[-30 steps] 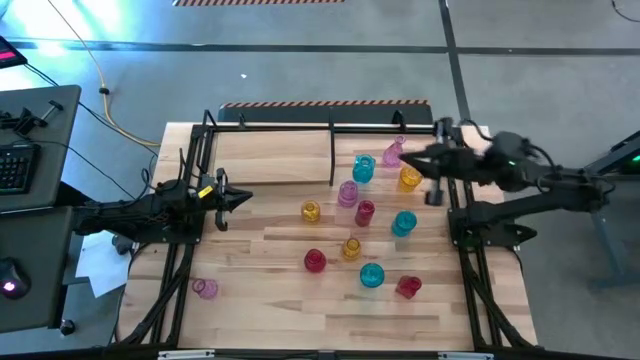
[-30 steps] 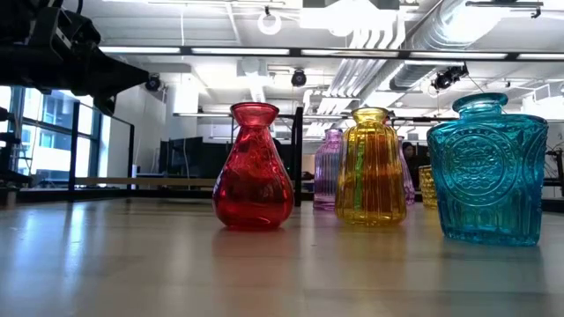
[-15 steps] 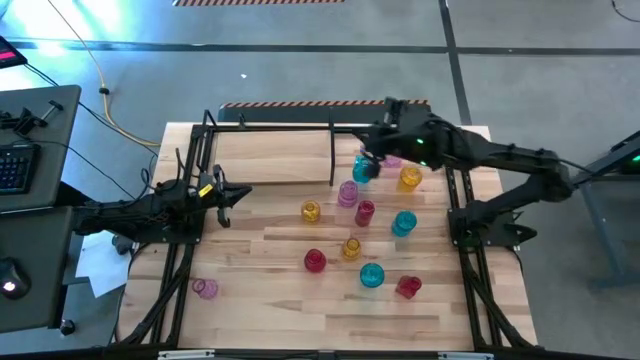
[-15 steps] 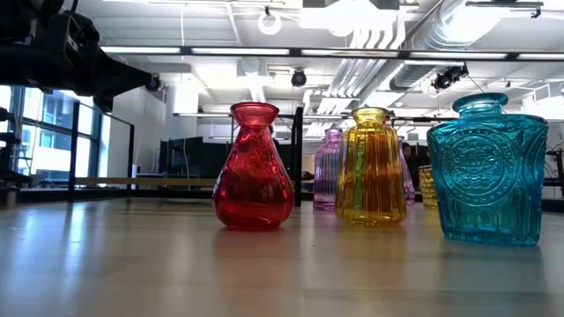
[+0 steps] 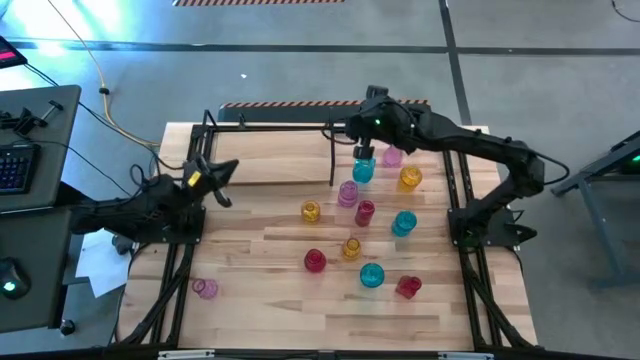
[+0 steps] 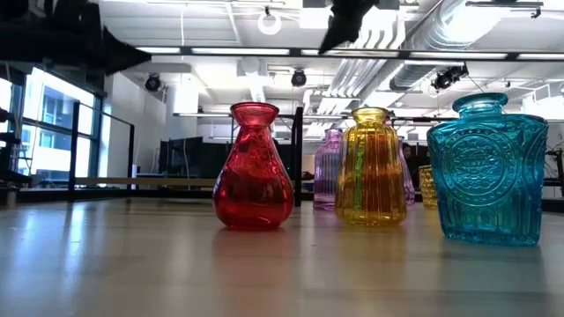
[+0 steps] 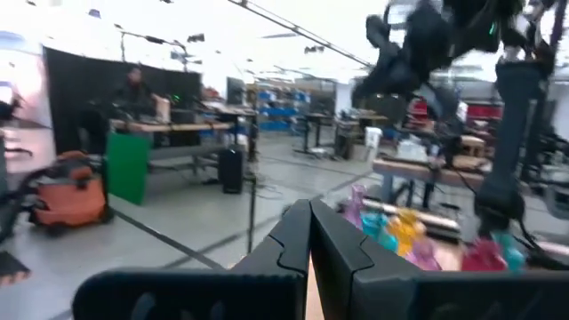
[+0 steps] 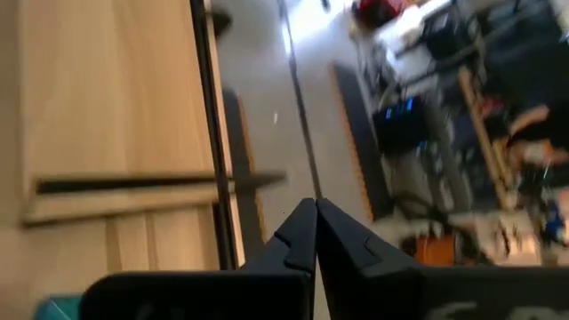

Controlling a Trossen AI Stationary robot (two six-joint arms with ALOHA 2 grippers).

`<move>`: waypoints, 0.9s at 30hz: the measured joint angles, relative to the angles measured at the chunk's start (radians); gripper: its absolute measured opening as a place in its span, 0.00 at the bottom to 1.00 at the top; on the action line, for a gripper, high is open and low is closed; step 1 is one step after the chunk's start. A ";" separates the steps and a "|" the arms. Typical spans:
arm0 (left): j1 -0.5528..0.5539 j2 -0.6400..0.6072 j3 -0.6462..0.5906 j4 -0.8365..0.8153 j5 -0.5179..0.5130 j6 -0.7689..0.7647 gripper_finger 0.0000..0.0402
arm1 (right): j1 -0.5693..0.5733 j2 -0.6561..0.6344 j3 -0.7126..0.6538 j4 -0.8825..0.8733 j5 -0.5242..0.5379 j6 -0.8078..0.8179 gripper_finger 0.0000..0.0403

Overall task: Sort vases onto shelf
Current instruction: Put the top right purple vase on the shelf

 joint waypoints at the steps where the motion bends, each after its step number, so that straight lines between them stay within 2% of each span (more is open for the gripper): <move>1: 0.007 0.017 0.029 -0.004 -0.004 0.005 0.01 | -0.018 0.006 0.000 -0.012 -0.001 0.004 0.00; 6: 0.039 0.147 0.232 -0.063 -0.006 0.048 0.01 | -0.094 0.023 0.000 -0.019 -0.035 0.010 0.00; 11: 0.070 0.344 0.486 -0.326 -0.046 0.113 0.03 | -0.143 0.024 0.000 -0.019 -0.096 0.010 0.00; 15: 0.090 0.503 0.637 -0.472 -0.045 0.115 0.11 | -0.175 0.022 0.000 -0.037 -0.095 -0.008 0.00; 20: 0.106 0.656 0.695 -0.535 -0.040 0.115 0.25 | -0.249 0.022 0.000 -0.111 -0.110 0.004 0.00; 24: 0.107 0.754 0.692 -0.533 -0.019 0.098 0.35 | -0.323 0.022 0.000 -0.228 -0.222 0.057 0.00; 27: 0.107 0.817 0.692 -0.522 0.004 0.081 0.38 | -0.361 0.022 0.000 -0.276 -0.243 0.100 0.00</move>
